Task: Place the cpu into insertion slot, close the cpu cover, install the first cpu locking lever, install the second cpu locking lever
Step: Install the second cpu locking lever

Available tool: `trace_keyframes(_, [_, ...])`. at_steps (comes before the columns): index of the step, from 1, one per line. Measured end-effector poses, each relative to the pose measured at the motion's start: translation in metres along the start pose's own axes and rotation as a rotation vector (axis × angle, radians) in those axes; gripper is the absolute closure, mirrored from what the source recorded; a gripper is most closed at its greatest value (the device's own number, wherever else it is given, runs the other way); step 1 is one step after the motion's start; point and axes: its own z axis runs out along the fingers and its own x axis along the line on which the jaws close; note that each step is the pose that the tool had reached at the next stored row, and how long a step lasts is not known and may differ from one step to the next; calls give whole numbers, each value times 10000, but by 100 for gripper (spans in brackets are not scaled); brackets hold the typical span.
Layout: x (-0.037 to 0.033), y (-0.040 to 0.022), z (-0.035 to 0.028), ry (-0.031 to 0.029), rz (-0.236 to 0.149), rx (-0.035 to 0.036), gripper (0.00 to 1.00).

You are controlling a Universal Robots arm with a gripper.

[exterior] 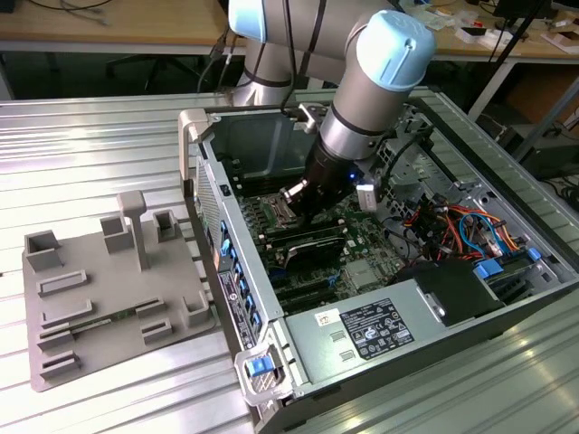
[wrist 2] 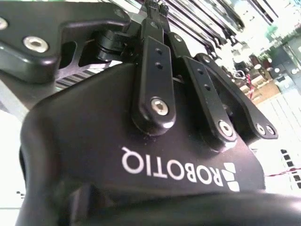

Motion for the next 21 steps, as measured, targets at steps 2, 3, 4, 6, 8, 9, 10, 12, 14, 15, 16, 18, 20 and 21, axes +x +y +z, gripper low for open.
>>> trace_keyframes(2, [59,6,11,-3,0,-7,89])
trace_keyframes(3, [95,10,17,-6,-2,-20,89])
trace_keyframes(4, [125,14,21,-9,-4,-43,89])
trace_keyframes(6, [172,20,27,-14,-6,-78,89])
trace_keyframes(8, [220,25,33,-21,-9,-125,89])
trace_keyframes(9, [245,28,37,-26,-12,-154,89])
trace_keyframes(10, [271,31,42,-30,-14,-182,89])
trace_keyframes(12, [302,35,49,-34,-34,-234,89])
trace_keyframes(14, [317,37,55,-35,-110,-276,89])
trace_keyframes(15, [321,37,59,-28,-235,-285,89])
trace_keyframes(16, [325,37,62,-19,-352,-291,89])
trace_keyframes(18, [328,37,66,2,-610,-288,89])
trace_keyframes(20, [327,42,74,16,-794,-283,89])
trace_keyframes(21, [326,48,77,19,-820,-281,89])
